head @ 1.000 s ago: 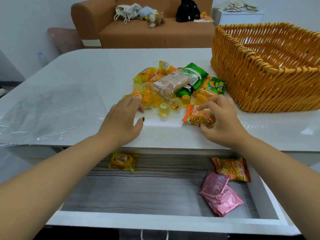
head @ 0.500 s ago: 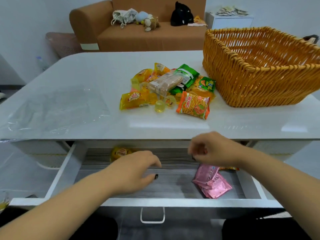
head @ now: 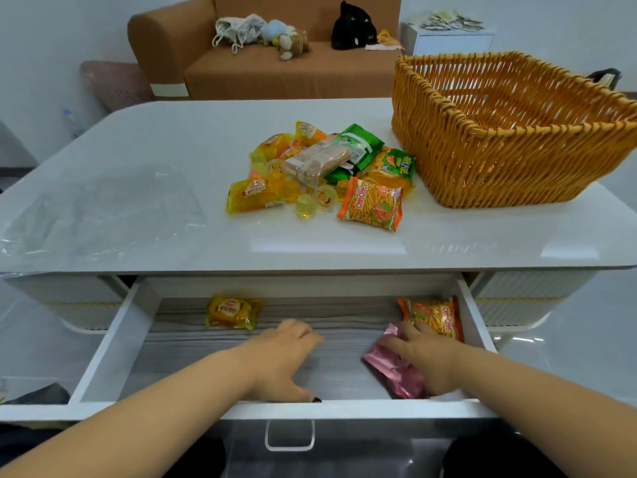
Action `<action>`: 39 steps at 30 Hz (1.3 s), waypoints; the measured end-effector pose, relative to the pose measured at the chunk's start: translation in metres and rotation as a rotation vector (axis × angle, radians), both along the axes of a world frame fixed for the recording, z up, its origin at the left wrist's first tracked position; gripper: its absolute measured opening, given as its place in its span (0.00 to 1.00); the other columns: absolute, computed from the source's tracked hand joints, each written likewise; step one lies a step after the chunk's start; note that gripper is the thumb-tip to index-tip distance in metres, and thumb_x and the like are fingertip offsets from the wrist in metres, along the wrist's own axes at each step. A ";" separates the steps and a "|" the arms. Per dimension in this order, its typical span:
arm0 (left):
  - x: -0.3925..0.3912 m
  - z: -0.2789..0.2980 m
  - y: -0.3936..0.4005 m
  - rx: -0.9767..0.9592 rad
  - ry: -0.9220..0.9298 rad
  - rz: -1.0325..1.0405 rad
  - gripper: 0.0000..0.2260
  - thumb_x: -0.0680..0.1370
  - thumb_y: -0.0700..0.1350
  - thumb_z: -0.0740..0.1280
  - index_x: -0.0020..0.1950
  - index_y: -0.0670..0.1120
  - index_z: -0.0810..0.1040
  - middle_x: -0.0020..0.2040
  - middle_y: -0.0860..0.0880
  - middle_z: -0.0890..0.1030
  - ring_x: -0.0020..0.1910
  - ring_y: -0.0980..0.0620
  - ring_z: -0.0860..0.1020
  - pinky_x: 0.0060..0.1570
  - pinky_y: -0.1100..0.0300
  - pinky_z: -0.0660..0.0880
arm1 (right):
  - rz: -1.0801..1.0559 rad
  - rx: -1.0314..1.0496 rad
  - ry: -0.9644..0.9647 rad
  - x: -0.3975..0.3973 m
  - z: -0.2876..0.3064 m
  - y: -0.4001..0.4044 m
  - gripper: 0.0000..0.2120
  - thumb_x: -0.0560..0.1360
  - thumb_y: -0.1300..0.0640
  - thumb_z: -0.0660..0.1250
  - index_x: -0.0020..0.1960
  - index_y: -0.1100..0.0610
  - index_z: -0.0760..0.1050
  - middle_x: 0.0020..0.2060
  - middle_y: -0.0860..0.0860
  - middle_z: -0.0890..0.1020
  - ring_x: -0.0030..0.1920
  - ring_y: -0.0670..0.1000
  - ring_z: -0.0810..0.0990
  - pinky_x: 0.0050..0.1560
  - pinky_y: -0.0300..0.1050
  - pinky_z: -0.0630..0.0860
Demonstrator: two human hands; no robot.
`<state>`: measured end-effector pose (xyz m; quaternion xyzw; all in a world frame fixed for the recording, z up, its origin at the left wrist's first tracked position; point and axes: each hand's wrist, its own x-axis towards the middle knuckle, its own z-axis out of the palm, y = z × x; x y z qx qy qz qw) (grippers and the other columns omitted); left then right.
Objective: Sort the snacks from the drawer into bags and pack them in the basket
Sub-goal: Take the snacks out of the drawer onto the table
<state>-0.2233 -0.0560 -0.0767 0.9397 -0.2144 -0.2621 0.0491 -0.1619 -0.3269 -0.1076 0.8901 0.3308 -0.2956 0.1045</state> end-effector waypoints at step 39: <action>0.102 -0.048 -0.165 -0.447 -0.012 0.301 0.18 0.67 0.60 0.70 0.49 0.50 0.74 0.45 0.50 0.75 0.46 0.44 0.77 0.37 0.59 0.72 | -0.653 0.116 0.365 0.031 0.106 -0.037 0.11 0.68 0.60 0.70 0.49 0.63 0.79 0.43 0.58 0.84 0.41 0.55 0.86 0.40 0.46 0.83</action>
